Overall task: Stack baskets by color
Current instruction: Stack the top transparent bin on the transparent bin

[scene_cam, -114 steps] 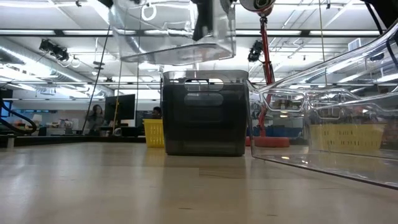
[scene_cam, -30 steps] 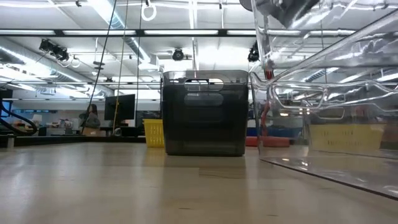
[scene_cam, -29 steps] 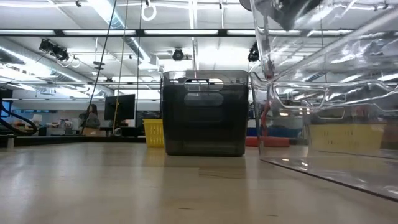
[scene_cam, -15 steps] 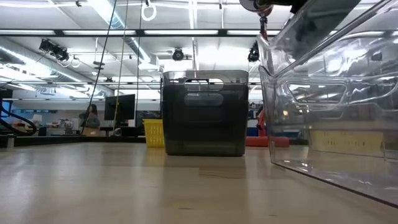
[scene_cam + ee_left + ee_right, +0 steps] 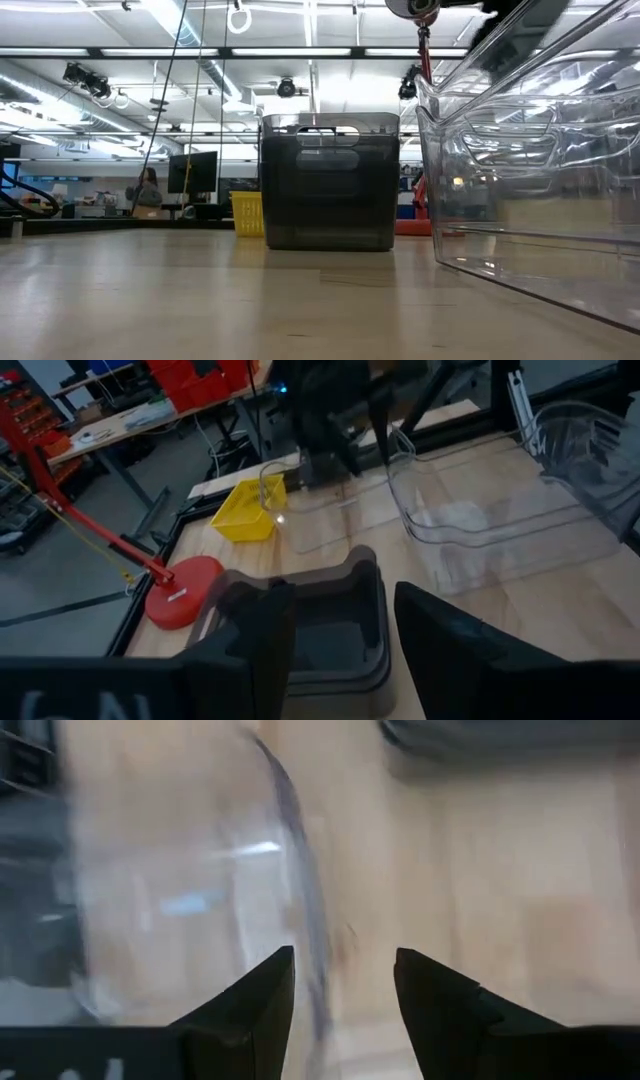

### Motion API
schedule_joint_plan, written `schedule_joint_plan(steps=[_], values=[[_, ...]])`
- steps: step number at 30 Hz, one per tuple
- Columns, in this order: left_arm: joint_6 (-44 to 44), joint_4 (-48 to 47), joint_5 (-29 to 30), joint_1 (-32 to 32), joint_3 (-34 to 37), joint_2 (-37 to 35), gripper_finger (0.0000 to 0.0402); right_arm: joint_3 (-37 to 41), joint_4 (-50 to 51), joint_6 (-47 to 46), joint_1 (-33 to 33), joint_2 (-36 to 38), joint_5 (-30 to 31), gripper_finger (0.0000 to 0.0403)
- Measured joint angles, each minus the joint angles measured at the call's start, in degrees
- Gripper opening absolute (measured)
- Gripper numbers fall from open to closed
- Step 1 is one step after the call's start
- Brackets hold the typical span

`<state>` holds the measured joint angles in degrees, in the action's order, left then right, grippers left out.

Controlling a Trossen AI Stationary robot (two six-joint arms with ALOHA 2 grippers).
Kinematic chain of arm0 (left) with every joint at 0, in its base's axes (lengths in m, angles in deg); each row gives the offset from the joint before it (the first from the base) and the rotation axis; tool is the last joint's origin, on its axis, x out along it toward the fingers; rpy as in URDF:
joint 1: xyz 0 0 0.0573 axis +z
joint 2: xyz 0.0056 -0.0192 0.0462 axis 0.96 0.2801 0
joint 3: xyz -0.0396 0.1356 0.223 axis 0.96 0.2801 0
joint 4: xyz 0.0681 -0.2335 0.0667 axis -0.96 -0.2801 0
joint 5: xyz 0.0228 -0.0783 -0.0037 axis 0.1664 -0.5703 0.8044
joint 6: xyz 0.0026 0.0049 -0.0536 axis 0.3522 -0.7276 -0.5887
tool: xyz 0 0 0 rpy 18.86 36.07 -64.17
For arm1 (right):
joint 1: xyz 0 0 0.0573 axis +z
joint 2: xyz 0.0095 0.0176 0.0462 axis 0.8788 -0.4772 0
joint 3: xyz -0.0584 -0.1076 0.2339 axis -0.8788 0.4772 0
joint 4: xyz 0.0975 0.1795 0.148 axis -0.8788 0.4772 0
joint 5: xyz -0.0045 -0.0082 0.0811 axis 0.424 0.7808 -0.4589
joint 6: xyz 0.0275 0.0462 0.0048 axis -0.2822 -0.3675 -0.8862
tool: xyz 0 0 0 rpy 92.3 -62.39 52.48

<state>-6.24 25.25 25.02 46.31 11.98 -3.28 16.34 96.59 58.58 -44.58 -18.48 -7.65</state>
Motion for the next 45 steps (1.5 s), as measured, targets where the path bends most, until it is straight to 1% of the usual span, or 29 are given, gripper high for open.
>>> schedule_joint_plan(steps=[3,6,8,10,12,13,15,18,20,23,27,32,39,42,45], values=[[-0.3,-1.4,0.3,0.0,0.0,0.0,0.0175,1.9,4.7,-4.2,2.7,1.7,1.7,0.0175],[-0.3,-2.7,1.1,0.0,0.0,0.0,0.0174,4.7,5.4,-10.5,5.6,3.6,0.0,0.0172],[-0.2,-2.7,2.9,0.0,0.0,0.0,0.0174,5.9,7.4,-14.9,7.7,3.8,-1.1,0.0170],[0.2,-2.7,5.8,0.0,0.0,0.0,0.0174,6.2,10.2,-18.3,10.1,3.6,-1.2,0.0170],[0.4,-2.9,8.6,0.2,0.0,0.0,0.0174,6.2,12.3,-19.7,12.1,3.5,0.2,0.0170],[0.9,-2.9,9.0,0.6,0.0,0.0,0.0176,6.2,13.1,-19.8,12.9,3.4,1.5,0.0170],[1.4,-2.8,8.5,1.6,0.0,0.0,0.0178,6.2,15.5,-20.4,13.8,3.8,4.4,0.0170],[1.2,-2.4,7.6,2.9,0.0,0.0,0.0178,6.2,20.2,-19.4,12.6,5.5,7.4,0.0169],[1.0,-2.4,7.5,3.3,0.0,0.0,0.0175,6.2,22.3,-17.9,10.8,7.1,9.9,0.0167],[0.6,-2.4,7.5,3.6,0.0,0.0,0.0172,7.3,22.1,-14.2,7.1,10.3,12.5,0.0163],[-0.3,-2.4,7.5,3.6,0.0,0.0,0.0177,10.0,21.9,-8.4,0.1,13.6,12.8,0.0158],[-0.3,-2.4,7.5,3.6,0.0,0.0,0.0176,12.7,21.9,0.4,-10.5,15.6,13.0,0.0160],[-0.4,-2.4,7.5,3.6,0.0,0.0,0.0174,12.7,21.3,15.6,-25.3,14.7,11.4,0.0172],[-0.4,-2.6,7.5,3.6,0.0,0.0,0.0176,12.7,20.8,21.7,-30.2,13.1,11.5,0.0173],[-0.4,-3.0,7.5,3.6,0.0,0.0,0.0174,12.7,19.0,26.9,-33.7,11.4,11.5,0.0173]])
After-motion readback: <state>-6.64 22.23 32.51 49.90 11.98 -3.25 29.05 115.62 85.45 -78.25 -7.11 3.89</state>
